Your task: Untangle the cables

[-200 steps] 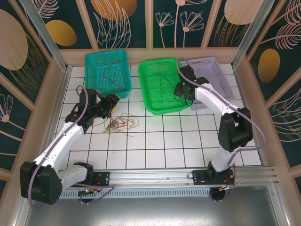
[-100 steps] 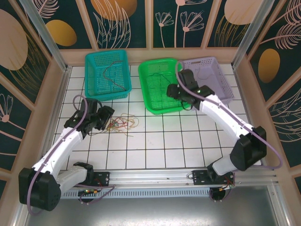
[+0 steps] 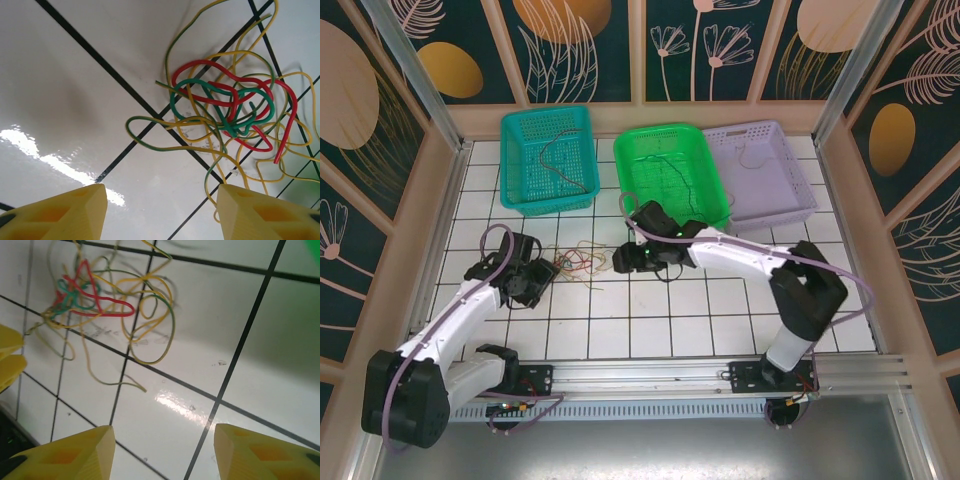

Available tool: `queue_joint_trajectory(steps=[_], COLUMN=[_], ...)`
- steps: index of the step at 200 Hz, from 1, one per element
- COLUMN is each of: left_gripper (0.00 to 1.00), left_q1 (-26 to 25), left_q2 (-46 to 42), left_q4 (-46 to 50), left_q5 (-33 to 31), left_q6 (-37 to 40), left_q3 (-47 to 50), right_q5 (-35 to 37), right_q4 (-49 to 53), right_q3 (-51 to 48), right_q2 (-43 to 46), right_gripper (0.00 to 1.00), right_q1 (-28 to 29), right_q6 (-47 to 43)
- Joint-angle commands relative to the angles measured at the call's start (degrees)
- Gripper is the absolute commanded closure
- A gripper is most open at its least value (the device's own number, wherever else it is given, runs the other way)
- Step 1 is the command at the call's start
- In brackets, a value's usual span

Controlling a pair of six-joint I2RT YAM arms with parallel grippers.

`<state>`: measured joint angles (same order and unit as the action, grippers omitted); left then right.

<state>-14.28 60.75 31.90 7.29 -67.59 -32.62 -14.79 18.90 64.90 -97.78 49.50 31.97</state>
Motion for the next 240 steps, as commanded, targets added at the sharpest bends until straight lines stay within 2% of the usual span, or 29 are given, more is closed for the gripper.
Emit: queue_joint_trajectory(steps=[1, 50, 70, 83, 103, 128, 162, 187, 213, 240], left_gripper=[0.41, 0.42, 0.47, 0.52, 0.72, 1.0, 1.0, 1.0, 1.0, 1.0], left_q1=[-0.5, -0.6, -0.6, -0.6, -0.6, -0.6, -0.6, -0.6, -0.6, -0.6], left_q2=[1.5, 3.9, 5.4, 6.0, 6.0, 5.7, 5.0, 4.6, 5.2, 6.3], left_q4=[-4.2, -9.9, -12.3, -13.8, -15.0, -12.2, -9.4, -8.3, -8.4, -8.5], left_q5=[1.4, 2.1, 2.4, 1.9, -0.3, -5.6, -11.1, -14.3, -15.2, -15.6], left_q6=[-0.5, -1.7, -1.9, -2.1, -1.7, 0.5, 2.8, 3.1, 3.4, 3.0], left_q3=[0.4, 2.3, 3.0, 3.5, 4.0, 3.4, 3.6, 3.2, 2.6, 1.8], right_q5=[0.5, -0.5, -0.5, -0.4, 0.5, 4.2, 7.5, 7.0, 9.0, 10.7], right_q4=[-4.5, -7.9, -7.9, -8.3, -7.6, -4.3, 2.9, 7.6, 12.4, 15.8], right_q3=[3.0, 9.2, 10.7, 10.9, 11.1, 10.1, 8.7, 7.4, 7.5, 8.7], right_q2=[-4.2, -12.3, -14.2, -15.0, -14.7, -9.7, 1.3, 8.6, 15.4, 22.2], right_gripper=[0.45, 0.5, 0.57, 0.69, 1.0, 1.0, 1.0, 1.0, 1.0, 1.0], right_q1=[-0.1, 0.0, 0.3, 0.6, 0.7, 0.6, -0.1, -1.9, -4.2, -9.3], right_q6=[3.8, 5.7, 6.7, 7.3, 7.7, 7.4, 5.5, 4.6, 3.0, 0.2])
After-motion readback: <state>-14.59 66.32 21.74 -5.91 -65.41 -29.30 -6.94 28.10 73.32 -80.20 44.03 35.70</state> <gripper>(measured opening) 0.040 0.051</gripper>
